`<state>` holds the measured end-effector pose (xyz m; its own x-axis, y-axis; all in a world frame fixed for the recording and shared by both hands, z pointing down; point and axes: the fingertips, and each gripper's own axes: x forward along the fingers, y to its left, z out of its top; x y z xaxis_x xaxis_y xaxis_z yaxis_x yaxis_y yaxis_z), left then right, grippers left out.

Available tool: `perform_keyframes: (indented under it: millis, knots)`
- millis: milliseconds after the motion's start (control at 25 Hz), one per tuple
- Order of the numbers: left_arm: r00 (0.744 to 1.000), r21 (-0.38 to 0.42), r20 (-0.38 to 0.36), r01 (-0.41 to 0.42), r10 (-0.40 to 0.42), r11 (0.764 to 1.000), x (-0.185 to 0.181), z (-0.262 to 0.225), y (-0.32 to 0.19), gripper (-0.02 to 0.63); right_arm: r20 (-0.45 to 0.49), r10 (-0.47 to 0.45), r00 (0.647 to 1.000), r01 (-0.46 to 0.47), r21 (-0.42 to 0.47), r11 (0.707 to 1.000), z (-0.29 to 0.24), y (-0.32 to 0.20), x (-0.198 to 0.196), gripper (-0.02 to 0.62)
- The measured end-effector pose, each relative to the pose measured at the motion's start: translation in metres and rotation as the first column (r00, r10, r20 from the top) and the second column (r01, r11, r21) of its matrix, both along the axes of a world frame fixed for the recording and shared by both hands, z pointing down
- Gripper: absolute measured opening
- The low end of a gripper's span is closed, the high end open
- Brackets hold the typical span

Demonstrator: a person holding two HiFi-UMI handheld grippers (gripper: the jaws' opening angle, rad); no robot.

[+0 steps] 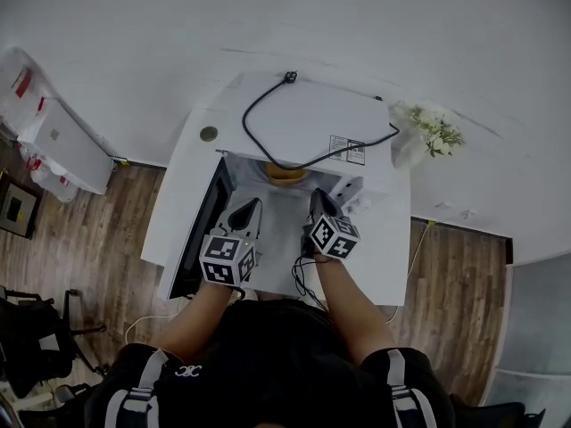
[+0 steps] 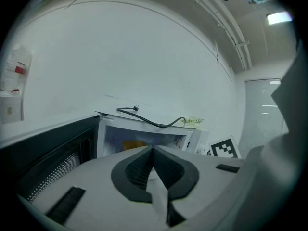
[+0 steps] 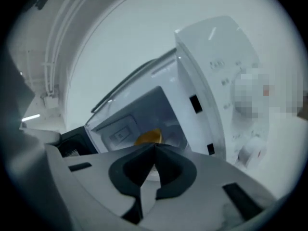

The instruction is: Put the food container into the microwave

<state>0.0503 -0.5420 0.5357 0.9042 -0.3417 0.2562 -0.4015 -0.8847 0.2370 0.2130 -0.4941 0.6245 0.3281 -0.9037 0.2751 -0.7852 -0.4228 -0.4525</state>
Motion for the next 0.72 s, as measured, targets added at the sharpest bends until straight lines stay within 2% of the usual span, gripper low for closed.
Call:
perform_keyframes:
  millis: [120, 240, 360, 520, 720]
  knots:
    - [1.0, 0.001, -0.002, -0.002, 0.002, 1.0, 0.012, -0.002, 0.007, 0.003, -0.152, -0.103, 0.983, 0.101, -0.021, 0.995, -0.03, 0.012, -0.012, -0.002]
    - [1.0, 0.01, -0.007, -0.007, 0.007, 1.0, 0.024, -0.006, 0.013, 0.003, -0.338, -0.187, 0.922, 0.182, -0.046, 0.982, -0.069, 0.024, -0.026, -0.002]
    - [1.0, 0.018, -0.011, -0.008, 0.008, 1.0, 0.033, -0.008, 0.019, 0.003, -0.447, -0.203, 0.871, 0.206, -0.041, 0.978, -0.101, 0.04, -0.033, -0.002]
    - [1.0, 0.035, -0.015, -0.014, 0.014, 0.999, 0.041, -0.014, 0.027, 0.003, -0.486, -0.169, 0.858, 0.179, -0.027, 0.984, -0.116, 0.062, -0.031, -0.003]
    - [1.0, 0.045, -0.014, -0.01, 0.011, 0.999, 0.045, -0.015, 0.027, 0.003, -0.454, -0.136, 0.88, 0.15, -0.005, 0.989, -0.112, 0.071, -0.022, -0.003]
